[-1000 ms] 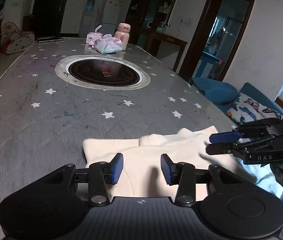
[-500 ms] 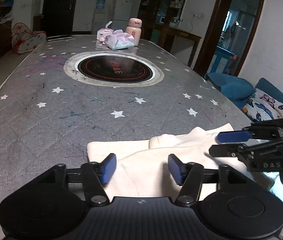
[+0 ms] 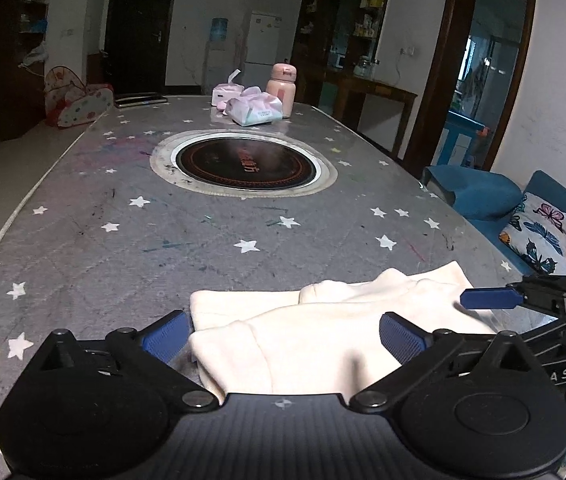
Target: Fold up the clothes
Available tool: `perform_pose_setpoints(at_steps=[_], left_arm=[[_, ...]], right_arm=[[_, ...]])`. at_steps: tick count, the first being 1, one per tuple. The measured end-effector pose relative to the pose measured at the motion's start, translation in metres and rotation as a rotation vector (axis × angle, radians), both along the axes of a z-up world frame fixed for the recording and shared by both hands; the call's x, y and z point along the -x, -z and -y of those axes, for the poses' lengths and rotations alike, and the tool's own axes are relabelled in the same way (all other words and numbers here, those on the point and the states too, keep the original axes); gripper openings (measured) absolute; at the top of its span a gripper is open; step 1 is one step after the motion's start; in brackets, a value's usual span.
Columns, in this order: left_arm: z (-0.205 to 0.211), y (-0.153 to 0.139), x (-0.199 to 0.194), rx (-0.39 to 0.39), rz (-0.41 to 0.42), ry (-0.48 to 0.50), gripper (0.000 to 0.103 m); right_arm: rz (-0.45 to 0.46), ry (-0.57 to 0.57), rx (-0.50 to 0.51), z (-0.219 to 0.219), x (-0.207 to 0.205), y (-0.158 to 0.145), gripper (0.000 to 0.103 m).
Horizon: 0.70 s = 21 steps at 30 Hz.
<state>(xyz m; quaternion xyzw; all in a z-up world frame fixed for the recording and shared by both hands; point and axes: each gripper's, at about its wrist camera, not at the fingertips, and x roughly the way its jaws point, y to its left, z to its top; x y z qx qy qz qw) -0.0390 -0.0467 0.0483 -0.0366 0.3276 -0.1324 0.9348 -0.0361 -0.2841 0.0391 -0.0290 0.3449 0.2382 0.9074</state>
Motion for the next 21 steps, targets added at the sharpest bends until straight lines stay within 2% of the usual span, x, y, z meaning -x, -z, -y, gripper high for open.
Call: perform_pose_setpoints(at_steps=[2,5,7,11,21], left_arm=[[0.000,0.001,0.001,-0.004,-0.004,-0.008,0.103],[0.000,0.003,0.004,-0.013,-0.008,-0.020,0.103],[0.000,0.004,0.007,-0.020,-0.010,-0.024,0.103],[0.002,0.005,0.011,-0.040,-0.007,-0.028,0.103],[0.000,0.001,0.021,-0.054,0.025,-0.042,0.103]], right_arm=[[0.002,0.010,-0.007,0.001,0.003,0.000,0.084],[0.008,0.025,-0.002,0.002,0.008,0.001,0.093],[0.012,0.027,-0.004,0.003,0.011,0.002,0.094],[0.034,0.032,-0.013,0.004,0.018,0.000,0.103],[0.052,0.053,-0.094,0.008,0.024,-0.006,0.103]])
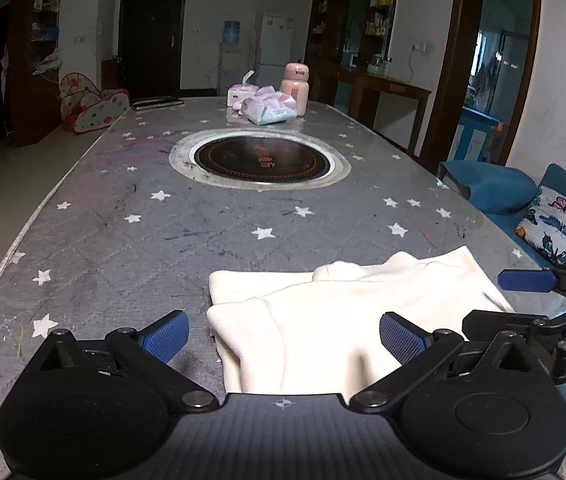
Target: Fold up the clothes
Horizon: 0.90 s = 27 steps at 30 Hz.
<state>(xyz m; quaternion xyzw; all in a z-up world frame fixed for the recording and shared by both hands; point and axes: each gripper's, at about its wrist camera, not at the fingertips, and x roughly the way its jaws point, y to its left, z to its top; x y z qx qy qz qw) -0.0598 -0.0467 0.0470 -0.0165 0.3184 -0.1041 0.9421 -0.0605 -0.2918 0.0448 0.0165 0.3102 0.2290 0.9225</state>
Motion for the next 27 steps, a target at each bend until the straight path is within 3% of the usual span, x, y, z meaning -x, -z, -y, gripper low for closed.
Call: perform_pose_setpoints(at_steps=[4,16,27], left_arm=[[-0.001,-0.002,0.004,-0.018,0.029,-0.015,0.103],[-0.009,-0.003,0.013,-0.016,0.036,-0.066,0.103],[-0.019,0.003,0.012,0.013,-0.017,-0.086,0.103]], right_arm=[[-0.014,-0.023,-0.054,0.001,0.001,0.001,0.103],[-0.037,-0.057,-0.004,-0.010,0.006,0.004,0.103],[-0.053,-0.126,0.047,-0.027,0.011,0.006,0.103]])
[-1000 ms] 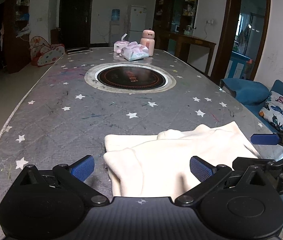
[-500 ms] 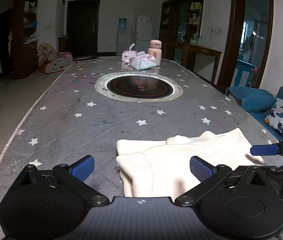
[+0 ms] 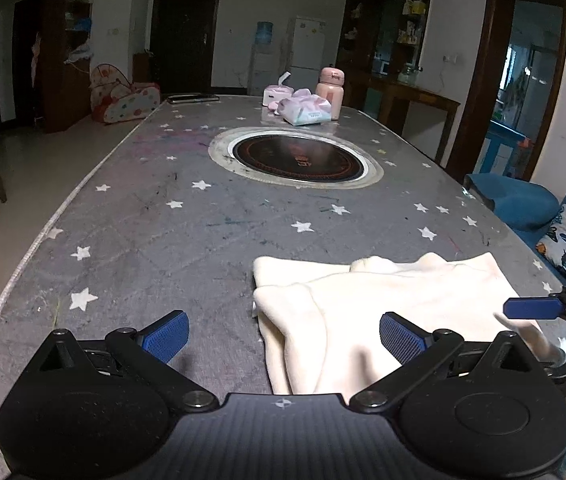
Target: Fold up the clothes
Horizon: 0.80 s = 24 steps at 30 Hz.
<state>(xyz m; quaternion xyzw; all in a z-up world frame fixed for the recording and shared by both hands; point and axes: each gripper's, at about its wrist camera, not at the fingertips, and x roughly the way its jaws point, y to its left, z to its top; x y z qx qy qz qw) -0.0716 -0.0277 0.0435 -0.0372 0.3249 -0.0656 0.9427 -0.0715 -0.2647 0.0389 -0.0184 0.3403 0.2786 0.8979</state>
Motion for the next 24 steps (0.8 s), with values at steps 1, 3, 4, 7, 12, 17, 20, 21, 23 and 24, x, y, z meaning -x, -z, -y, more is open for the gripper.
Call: perform_pose_setpoints(at_steps=[1,3,4,7,12,17,20,21,23,24], left_arm=[[0.001,0.000,0.001,-0.006,0.002,0.005,0.103],[0.002,0.000,0.002,-0.015,0.003,0.015,0.103],[0.002,0.001,0.003,-0.016,0.002,0.020,0.103],[0.002,0.003,0.003,-0.018,-0.005,0.019,0.103],[0.002,0.007,0.005,-0.018,-0.020,0.023,0.103],[0.006,0.015,0.008,-0.028,-0.042,0.045,0.103],[0.008,0.021,0.011,-0.046,-0.056,0.050,0.103],[0.007,0.022,0.012,-0.044,-0.061,0.051,0.103],[0.004,0.024,0.014,-0.031,-0.069,0.050,0.103],[0.003,0.025,0.015,-0.023,-0.072,0.049,0.103]], right_arm=[[-0.007,0.000,0.006,-0.002,0.000,0.002,0.103],[-0.020,-0.002,0.026,-0.005,-0.001,0.008,0.103],[-0.019,-0.005,0.042,-0.007,0.000,0.012,0.103],[-0.002,-0.017,0.075,-0.010,0.004,0.016,0.103],[0.014,-0.006,0.053,-0.002,0.006,0.006,0.103],[0.012,-0.016,0.128,-0.004,0.005,0.014,0.103],[0.022,-0.041,0.177,-0.010,0.008,0.018,0.103],[0.035,-0.050,0.193,-0.012,0.010,0.018,0.103],[0.054,-0.064,0.204,-0.014,0.012,0.015,0.103],[0.060,-0.064,0.195,-0.015,0.011,0.012,0.103]])
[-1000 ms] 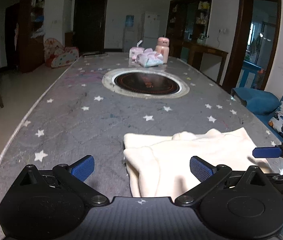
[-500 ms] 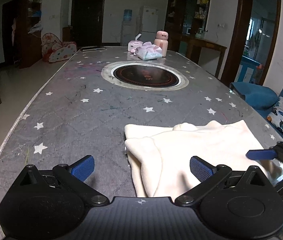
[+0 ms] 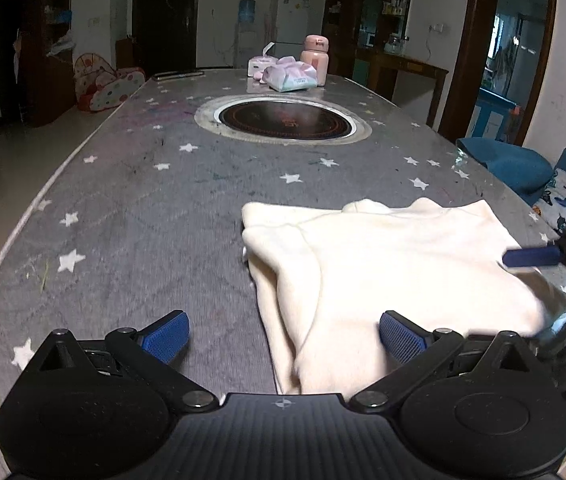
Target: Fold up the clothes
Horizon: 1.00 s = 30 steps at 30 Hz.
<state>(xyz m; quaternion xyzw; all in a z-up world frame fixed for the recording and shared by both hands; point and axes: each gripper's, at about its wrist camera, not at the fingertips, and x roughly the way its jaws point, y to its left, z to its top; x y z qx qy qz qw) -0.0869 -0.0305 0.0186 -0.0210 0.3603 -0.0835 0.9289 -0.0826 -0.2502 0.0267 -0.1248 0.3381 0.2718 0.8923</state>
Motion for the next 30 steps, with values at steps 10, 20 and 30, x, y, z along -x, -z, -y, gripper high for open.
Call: perform_pose_setpoints(at_steps=[10,20,30], left_arm=[[-0.011,-0.002,0.002,0.032,-0.015,-0.008,0.103],[-0.017,-0.001,-0.002,0.059,-0.026,-0.023,0.103],[-0.021,0.003,-0.006,0.084,-0.028,-0.013,0.103]], right_arm=[[-0.008,-0.033,0.018,-0.021,-0.022,0.005,0.103],[-0.057,-0.057,-0.027,-0.024,-0.035,0.005,0.103],[-0.103,-0.083,-0.076,-0.030,-0.065,-0.003,0.103]])
